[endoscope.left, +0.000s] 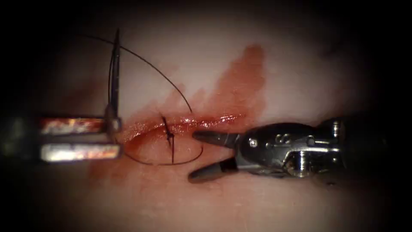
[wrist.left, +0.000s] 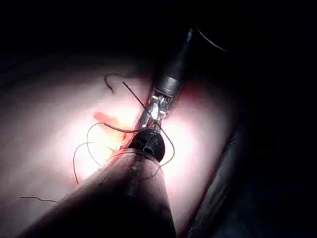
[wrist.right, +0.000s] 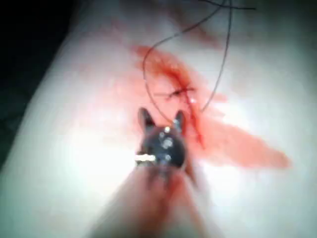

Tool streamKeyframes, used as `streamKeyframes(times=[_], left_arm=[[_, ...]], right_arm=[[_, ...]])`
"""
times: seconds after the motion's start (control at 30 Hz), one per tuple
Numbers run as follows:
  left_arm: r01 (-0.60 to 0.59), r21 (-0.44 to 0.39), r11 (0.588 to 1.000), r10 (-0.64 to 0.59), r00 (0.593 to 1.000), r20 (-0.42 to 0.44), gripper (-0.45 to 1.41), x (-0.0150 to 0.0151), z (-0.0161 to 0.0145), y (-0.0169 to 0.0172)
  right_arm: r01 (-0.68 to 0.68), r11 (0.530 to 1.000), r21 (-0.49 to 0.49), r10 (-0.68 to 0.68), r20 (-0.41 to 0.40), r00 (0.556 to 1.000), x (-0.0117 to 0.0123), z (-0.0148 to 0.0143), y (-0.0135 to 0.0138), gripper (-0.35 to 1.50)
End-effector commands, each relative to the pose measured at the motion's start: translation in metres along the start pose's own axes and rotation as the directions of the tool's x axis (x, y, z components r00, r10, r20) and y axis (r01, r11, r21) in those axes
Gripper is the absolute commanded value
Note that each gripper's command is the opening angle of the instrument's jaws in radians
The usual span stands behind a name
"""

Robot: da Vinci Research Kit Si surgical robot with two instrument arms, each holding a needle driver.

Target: Wound Closure

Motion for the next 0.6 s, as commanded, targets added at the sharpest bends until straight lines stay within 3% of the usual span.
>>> streamKeyframes(times=[0.03, 0.07, 0.33, 0.6], left_arm=[[0.001, 0.0, 1.0, -0.001, 1.0, 0.0, -0.45, -0.0003, 0.0007, 0.0002], [0.001, 0.0, 1.0, -0.001, 1.0, 0.0, -0.45, -0.0002, 0.0007, 0.0003], [0.0, 0.0, 1.0, 0.0, 1.0, 0.0, -0.45, -0.0003, 0.0007, 0.0003], [-0.006, 0.003, 1.0, 0.006, 1.0, 0.001, -0.45, -0.0011, 0.001, 0.0003]], right_arm=[[0.005, 1.0, 0.005, -0.005, 0.002, 1.0, -0.0003, 0.0006, -0.0001, 0.17], [0.005, 1.0, 0.016, -0.005, 0.002, 1.0, -0.0004, 0.0004, -0.0002, -0.35], [0.004, 0.998, 0.057, -0.006, 0.02, 1.0, -0.0001, -0.0022, -0.0014, -0.35], [-0.037, 0.983, 0.18, 0.026, 0.065, 0.998, 0.0017, -0.0043, -0.0056, -0.35]])
